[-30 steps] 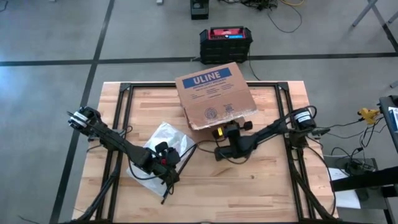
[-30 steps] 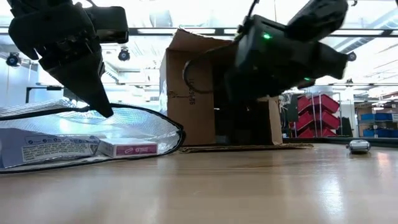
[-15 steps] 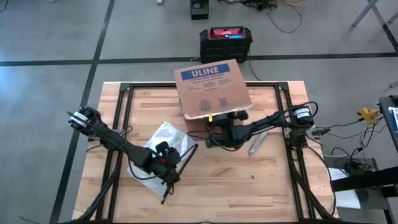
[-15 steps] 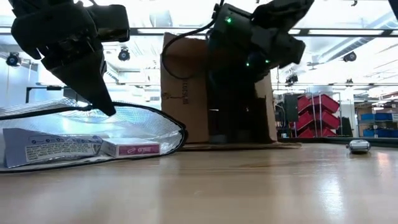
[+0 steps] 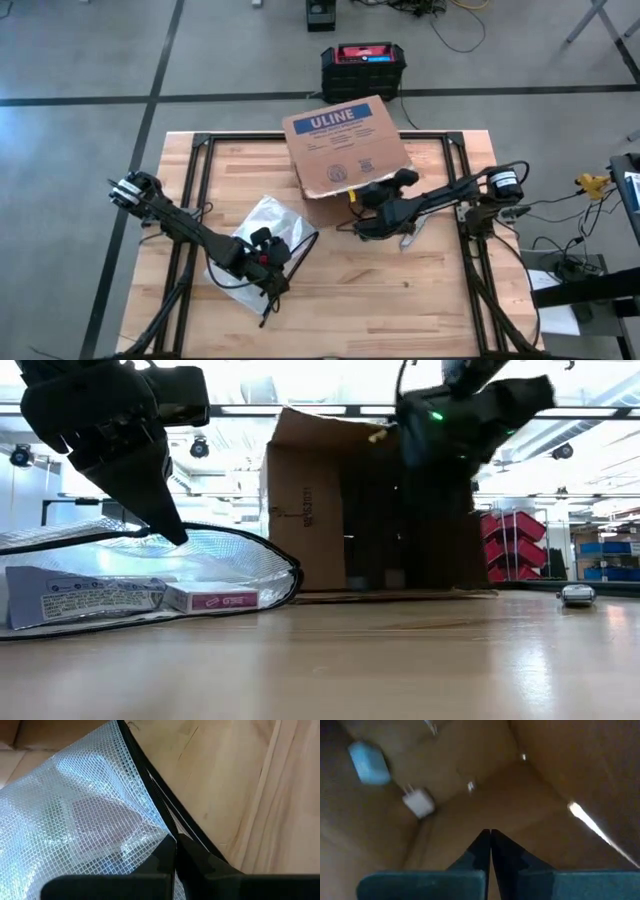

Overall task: Unpack boxes
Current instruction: Put the blue charger adapter into the white zip bag

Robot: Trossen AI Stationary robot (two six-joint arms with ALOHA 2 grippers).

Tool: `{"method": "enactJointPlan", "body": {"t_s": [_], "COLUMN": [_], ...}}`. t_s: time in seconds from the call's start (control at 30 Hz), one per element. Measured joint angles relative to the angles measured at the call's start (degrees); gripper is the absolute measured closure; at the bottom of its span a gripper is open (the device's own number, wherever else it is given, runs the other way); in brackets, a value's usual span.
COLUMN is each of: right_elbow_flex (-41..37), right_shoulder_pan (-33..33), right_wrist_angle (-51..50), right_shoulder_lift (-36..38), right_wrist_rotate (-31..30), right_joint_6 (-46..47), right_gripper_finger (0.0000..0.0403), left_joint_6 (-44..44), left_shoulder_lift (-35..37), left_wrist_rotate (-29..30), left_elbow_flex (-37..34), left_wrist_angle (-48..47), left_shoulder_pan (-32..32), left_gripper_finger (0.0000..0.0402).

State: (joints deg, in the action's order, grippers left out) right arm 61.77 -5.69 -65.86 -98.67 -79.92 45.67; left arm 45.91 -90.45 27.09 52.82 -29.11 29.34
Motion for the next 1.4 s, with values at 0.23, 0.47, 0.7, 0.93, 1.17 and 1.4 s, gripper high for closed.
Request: {"method": "enactJointPlan", "body": {"t_s": [0.23, 0.47, 0.7, 0.93, 1.17, 1.4], "right_elbow_flex": [-1.24, -4.98, -7.22, -14.54, -20.80, -28.46], "right_shoulder_pan": [-0.09, -5.31, -13.96, -11.65, -2.62, 3.35], "right_wrist_angle": [-24.18, -16.19, 8.16, 59.77, 90.51, 115.19], "right_shoulder_lift": [0.10, 0.04, -0.07, -0.07, -0.49, -4.74], "right_wrist_rotate": [8.05, 18.78, 24.52, 22.57, 36.14, 44.98], "right_joint_6": [13.83, 8.80, 8.43, -10.79, -24.94, -30.92], "right_gripper_finger": [0.0403, 0.0403, 0.0403, 0.0403, 0.0403, 0.0403], "left_joint_6": [0.00, 0.00, -0.18, 0.08, 3.34, 4.47], "left_shoulder_lift": [-0.02, -0.02, -0.02, 1.69, 4.93, 5.29], "left_wrist_rotate": [0.00, 0.00, -0.01, -7.78, -10.26, -8.40], "left_elbow_flex": [0.00, 0.00, 0.00, 0.28, 1.66, 1.66], "left_wrist_angle": [0.10, 0.11, 0.11, -3.02, -5.85, -5.46], "left_shoulder_pan": [0.00, 0.00, 0.00, -0.03, 1.26, 1.42], "left_gripper_finger": [0.0401, 0.0402, 0.0401, 0.0401, 0.0401, 0.0401]}}
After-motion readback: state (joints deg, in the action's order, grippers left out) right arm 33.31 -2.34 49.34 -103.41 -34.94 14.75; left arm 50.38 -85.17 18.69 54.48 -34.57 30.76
